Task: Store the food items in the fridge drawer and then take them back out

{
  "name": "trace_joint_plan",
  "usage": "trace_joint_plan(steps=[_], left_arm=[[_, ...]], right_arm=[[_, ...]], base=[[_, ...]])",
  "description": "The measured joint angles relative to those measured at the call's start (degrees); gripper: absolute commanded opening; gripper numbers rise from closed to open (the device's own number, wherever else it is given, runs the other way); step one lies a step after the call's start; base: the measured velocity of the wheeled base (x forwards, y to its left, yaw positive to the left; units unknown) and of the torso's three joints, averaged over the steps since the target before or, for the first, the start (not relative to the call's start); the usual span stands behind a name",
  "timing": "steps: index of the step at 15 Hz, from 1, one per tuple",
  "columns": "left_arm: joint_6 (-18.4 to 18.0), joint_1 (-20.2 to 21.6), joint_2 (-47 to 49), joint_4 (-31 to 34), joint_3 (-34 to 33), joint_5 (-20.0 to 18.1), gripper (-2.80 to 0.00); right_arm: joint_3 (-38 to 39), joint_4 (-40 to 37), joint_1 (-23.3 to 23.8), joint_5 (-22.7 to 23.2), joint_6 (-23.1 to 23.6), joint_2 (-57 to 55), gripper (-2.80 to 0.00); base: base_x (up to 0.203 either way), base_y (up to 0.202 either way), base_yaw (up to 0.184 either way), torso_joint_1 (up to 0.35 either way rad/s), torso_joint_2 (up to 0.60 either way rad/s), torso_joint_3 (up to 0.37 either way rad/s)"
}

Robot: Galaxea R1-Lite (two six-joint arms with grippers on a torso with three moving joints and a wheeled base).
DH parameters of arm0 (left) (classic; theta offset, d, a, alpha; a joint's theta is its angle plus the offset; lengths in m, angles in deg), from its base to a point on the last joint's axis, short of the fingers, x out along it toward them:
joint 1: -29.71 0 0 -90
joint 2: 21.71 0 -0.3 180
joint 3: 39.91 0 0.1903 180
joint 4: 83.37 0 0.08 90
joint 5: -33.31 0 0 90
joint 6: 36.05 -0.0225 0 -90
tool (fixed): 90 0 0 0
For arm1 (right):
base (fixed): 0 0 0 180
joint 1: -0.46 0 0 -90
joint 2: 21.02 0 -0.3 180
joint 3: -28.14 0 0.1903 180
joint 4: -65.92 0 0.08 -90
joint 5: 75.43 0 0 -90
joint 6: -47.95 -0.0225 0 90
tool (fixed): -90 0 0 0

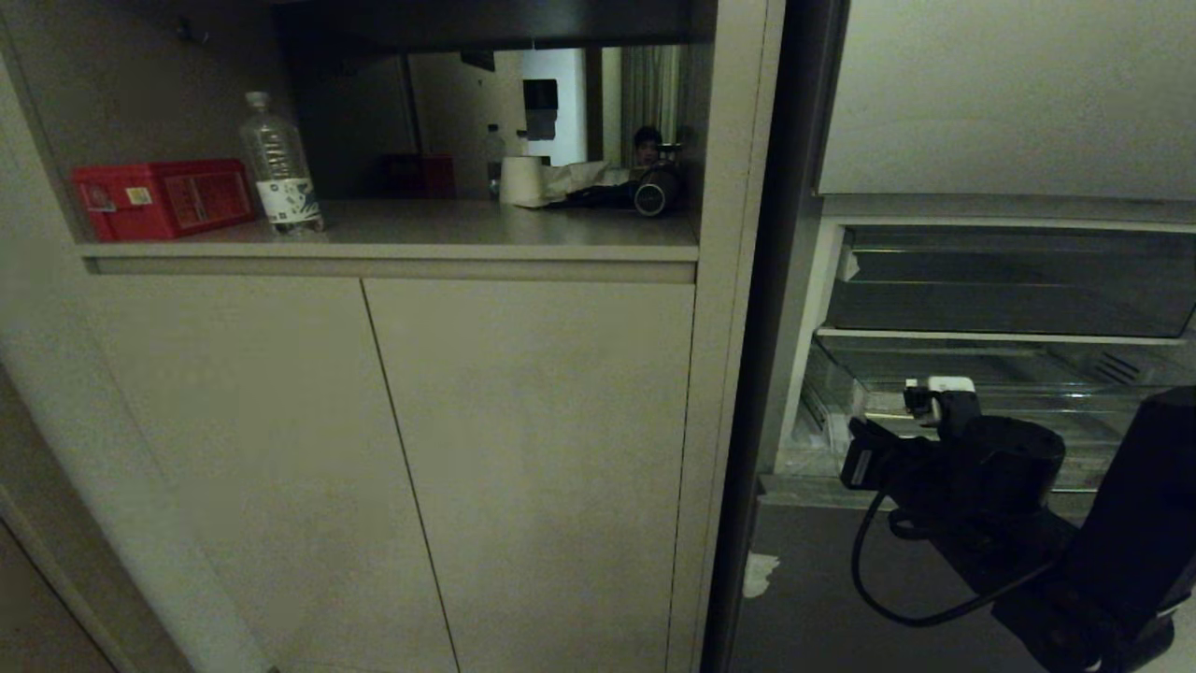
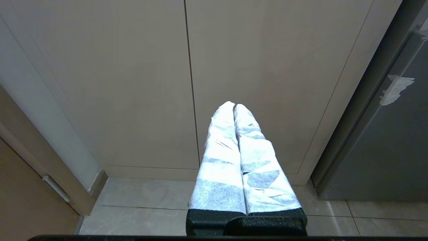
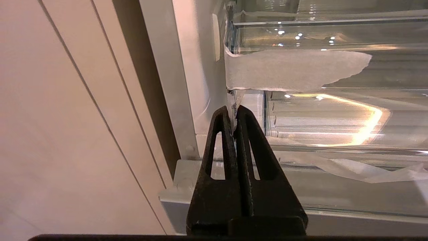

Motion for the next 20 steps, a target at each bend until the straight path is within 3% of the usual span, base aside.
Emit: trace_joint_plan(steps=[2,3,4,12,17,20], left_arm=[[0.0,0.0,0.0,0.0,0.0,0.0,-2.8],[0.0,0.0,0.0,0.0,0.0,0.0,-2.8],[0.0,0.0,0.0,0.01,0.0,0.0,-2.8],[0.0,0.02,0.0,0.02,0.05,0.0,-2.8],[0.0,-0.02,0.0,0.02,0.02,0.0,-2.8],[0.0,0.0,0.0,0.02,0.05,0.0,-2.8]], right_arm=[[1.17,0.0,-0.05,0.05,0.02,0.84,-2.8],[1.9,0.02,-0.06,0.05,-0.03,1.36,-1.16],[2.58,0.0,-0.09,0.06,-0.01,1.88,0.0],[5.11,-0.26,-0.1,0.0,-0.03,3.66,0.0],[4.81,-0.89,-0.11,1.16,0.38,11.96,0.0],[-1.86,-13.32,0.64,3.29,0.48,22.0,0.0]], base=[[0.0,0.0,0.0,0.0,0.0,0.0],[0.0,0.0,0.0,0.0,0.0,0.0],[0.0,0.0,0.0,0.0,0.0,0.0],[0.0,0.0,0.0,0.0,0.0,0.0],[0.0,0.0,0.0,0.0,0.0,0.0],[0.0,0.0,0.0,0.0,0.0,0.0]])
